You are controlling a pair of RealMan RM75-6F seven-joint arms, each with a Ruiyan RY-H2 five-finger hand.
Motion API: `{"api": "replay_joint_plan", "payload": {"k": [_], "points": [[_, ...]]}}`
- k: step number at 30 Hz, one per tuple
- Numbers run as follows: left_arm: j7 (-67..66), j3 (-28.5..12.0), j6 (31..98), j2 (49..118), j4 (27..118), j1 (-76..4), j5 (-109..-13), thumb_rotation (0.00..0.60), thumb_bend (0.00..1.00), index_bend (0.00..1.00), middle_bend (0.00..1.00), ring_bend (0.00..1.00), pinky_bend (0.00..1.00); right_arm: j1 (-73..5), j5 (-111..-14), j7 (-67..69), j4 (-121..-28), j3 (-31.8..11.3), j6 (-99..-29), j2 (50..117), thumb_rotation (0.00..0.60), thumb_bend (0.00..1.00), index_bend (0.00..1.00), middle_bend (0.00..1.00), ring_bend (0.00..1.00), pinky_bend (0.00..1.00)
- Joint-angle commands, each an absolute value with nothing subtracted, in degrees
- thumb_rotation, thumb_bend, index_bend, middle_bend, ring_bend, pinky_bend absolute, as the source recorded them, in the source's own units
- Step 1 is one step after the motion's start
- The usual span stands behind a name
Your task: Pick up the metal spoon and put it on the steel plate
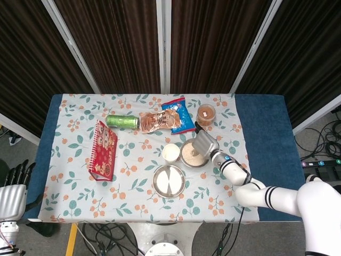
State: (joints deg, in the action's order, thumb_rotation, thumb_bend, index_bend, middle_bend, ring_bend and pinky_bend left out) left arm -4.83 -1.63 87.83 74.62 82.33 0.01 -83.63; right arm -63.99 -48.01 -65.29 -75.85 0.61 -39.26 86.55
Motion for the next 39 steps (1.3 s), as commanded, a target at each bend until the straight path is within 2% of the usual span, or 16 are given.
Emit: {"api": "replay_joint_plan", "payload": {"k": [1,8,14,24,30,39], "points": [[-4.7,-1.6,87.8,74.6,82.2,0.1,-83.6,0.600,0.26,0.13,0.10,0.05,0.11,-64.6,-47.6,-65.2,-75.6,1.2,-39.8,87.3,0.600,0.38,0.63,0.60,0.18,0.02],[-4.5,-1.5,88.1,74.8,82.1,0.3,-83.8,0.600,0.26,0.13,0.10,0.05,0.11,-63.7,-48.7,-61.4,-76.8,2.0,-41.9,86.7,0.600,0.38,0.63,0.60,0.18,0.01],[-4.8,-1.6,88.3,74.8,82.3,0.2,-84.1,0.600,0.26,0.13,0.10,0.05,0.11,-59.4,-52.9,-53.1,-79.4,2.5,-45.8,83.7,0.600,0.38,0.63,0.60,0.18,0.01],[-6.7,-1.8,88.5,73.8,84.1,-0.1,-84.6,0.600,0.26,0.13,0.10,0.05,0.11,-51.1,-64.6,-31.6,-76.2,0.8,-52.8,81.9,0.600,0.38,0.63,0.60,0.18,0.00],[-7.7,-2.0,88.6,73.4,85.1,-0.2,-84.6,0.600,0.26,0.13,0.10,0.05,0.11,-49.9,-69.7,-26.5,-77.9,-0.9,-55.5,79.4,0.600,0.37,0.64,0.60,0.19,0.00],[-7.4,-2.0,88.9,73.5,84.9,0.1,-84.2,0.600,0.26,0.13,0.10,0.05,0.11,-54.0,-70.3,-29.3,-81.6,-5.0,-51.5,79.5,0.600,0.38,0.64,0.60,0.19,0.00]]}}
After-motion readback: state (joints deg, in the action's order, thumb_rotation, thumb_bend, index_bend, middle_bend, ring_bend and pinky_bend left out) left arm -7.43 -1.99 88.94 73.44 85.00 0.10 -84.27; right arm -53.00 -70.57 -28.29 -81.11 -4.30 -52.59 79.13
